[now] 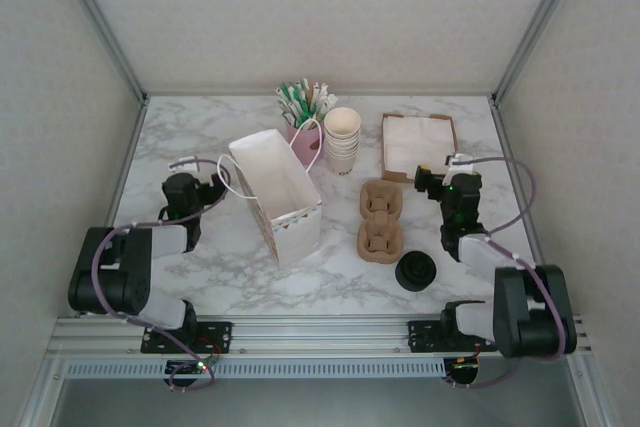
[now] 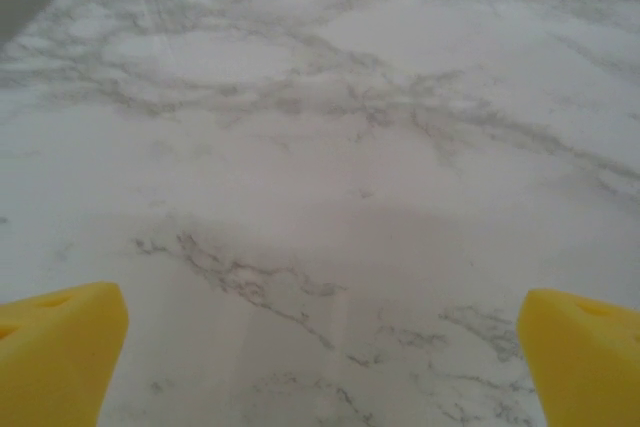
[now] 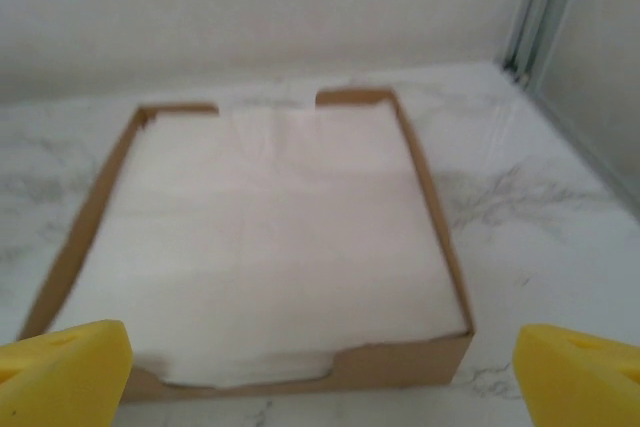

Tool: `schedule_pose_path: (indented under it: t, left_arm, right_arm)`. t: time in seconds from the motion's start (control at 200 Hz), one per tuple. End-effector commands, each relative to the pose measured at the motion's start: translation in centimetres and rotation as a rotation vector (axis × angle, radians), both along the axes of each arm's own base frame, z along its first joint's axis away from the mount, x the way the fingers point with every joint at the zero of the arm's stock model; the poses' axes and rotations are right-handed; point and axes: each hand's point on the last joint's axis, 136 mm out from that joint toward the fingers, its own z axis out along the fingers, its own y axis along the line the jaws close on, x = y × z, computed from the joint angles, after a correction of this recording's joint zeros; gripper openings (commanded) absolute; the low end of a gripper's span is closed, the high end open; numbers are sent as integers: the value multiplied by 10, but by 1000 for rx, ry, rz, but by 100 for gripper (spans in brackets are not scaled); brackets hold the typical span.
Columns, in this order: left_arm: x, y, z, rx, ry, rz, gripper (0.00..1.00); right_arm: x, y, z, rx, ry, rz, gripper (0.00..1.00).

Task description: Pack the takeout coffee

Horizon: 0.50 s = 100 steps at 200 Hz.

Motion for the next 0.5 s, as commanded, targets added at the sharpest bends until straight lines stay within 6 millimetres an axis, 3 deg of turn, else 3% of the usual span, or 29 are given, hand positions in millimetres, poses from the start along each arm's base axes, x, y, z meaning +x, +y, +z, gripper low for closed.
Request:
schedule_pose_path:
  t: [0.0, 0.07, 0.09, 0.165, 0.2, 0.27, 0.375, 0.496]
  left_arm:
    - [-8, 11, 50, 1, -102, 62, 100]
    - [-24, 16, 70, -19, -152, 94, 100]
    - [-28, 19, 77, -25, -165, 110, 100]
    - [-44, 24, 97, -51, -178, 150, 100]
    - [-53, 28, 109, -85, -195, 186, 100]
    - [-74, 43, 124, -182, -214, 309, 100]
    - [-114, 65, 121, -378, -210, 555, 100]
    - [-120, 47, 131, -454, -213, 440, 100]
  right_arm:
    - [-18, -12, 11, 58, 3, -79, 99]
    - [-29, -24, 19, 100, 18, -159, 99]
    - [-29, -30, 32, 142, 5, -208, 99]
    - [-76, -84, 20, 320, 104, -663, 99]
    - [-86, -93, 23, 347, 133, -730, 99]
    - [-84, -90, 28, 366, 196, -683, 99]
    - [-64, -57, 36, 430, 255, -463, 99]
    - [-66, -45, 41, 477, 309, -421, 99]
